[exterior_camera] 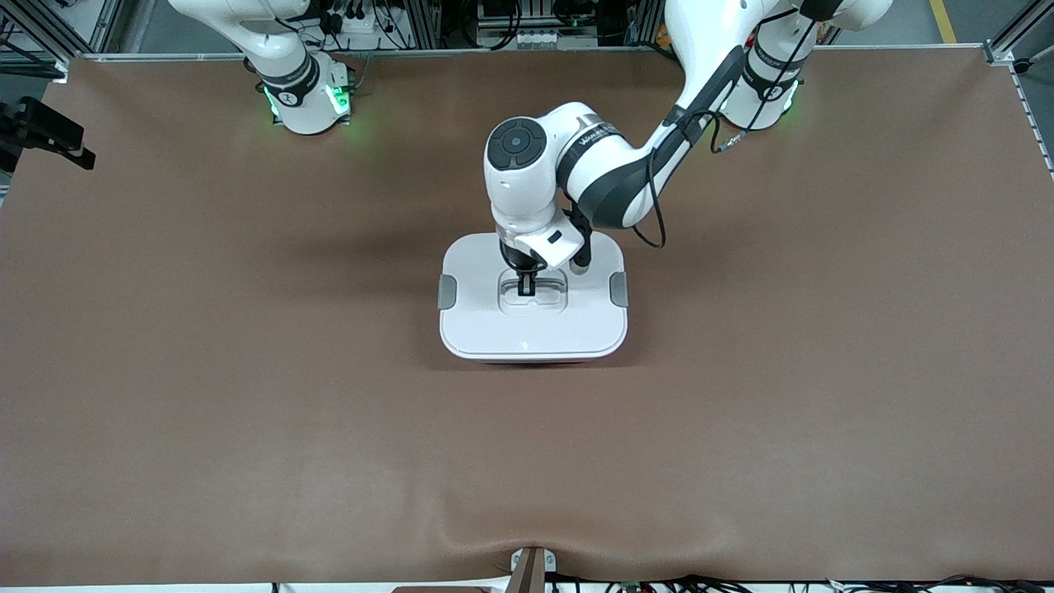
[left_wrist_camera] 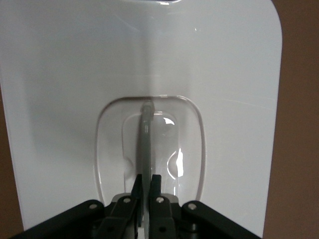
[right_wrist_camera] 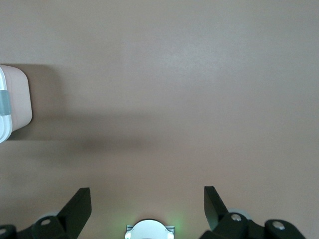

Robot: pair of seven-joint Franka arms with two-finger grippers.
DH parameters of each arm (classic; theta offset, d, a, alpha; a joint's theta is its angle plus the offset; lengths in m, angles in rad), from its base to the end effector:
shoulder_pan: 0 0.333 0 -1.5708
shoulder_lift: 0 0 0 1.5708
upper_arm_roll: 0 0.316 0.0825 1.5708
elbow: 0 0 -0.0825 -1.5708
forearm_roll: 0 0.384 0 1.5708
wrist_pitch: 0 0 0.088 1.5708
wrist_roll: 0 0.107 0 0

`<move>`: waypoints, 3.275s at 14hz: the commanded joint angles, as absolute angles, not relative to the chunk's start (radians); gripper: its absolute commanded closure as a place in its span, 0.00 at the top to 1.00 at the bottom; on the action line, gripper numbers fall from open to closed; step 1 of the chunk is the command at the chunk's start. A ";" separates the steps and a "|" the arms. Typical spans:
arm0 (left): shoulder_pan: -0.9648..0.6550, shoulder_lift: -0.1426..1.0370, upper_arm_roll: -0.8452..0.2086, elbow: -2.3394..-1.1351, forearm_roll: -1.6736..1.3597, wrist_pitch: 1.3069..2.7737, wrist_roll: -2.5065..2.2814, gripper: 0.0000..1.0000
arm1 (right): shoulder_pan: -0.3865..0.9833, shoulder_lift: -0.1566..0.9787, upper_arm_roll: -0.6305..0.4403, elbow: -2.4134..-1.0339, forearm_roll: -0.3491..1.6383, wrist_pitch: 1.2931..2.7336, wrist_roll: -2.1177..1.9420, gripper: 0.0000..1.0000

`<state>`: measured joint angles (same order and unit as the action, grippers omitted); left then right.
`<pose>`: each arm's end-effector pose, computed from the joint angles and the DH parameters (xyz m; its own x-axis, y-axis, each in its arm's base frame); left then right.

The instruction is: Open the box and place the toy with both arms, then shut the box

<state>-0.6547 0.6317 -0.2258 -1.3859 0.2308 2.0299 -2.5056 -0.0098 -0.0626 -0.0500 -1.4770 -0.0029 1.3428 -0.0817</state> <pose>0.4964 -0.5285 0.3502 0.0001 0.9997 0.0239 0.9969 -0.0019 0.0780 0.5082 -0.0318 0.6818 0.9972 0.0217 -0.0714 0.0213 -0.9998 -0.0061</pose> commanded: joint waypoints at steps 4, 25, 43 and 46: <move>-0.655 0.634 -0.224 -1.391 0.259 1.996 -2.533 0.00 | -0.018 -0.060 -0.048 -1.465 0.014 1.330 -0.067 1.00; -0.563 0.442 -0.230 -1.376 0.224 1.870 -2.274 1.00 | -0.018 -0.060 -0.048 -1.465 0.014 1.330 -0.069 1.00; -0.126 0.250 -0.227 -1.376 0.100 1.660 -1.260 1.00 | -0.020 -0.060 -0.048 -1.465 0.014 1.330 -0.069 1.00; -0.043 0.247 -0.229 -1.376 0.101 1.625 -1.059 1.00 | -0.018 -0.060 -0.048 -1.465 0.014 1.330 -0.069 1.00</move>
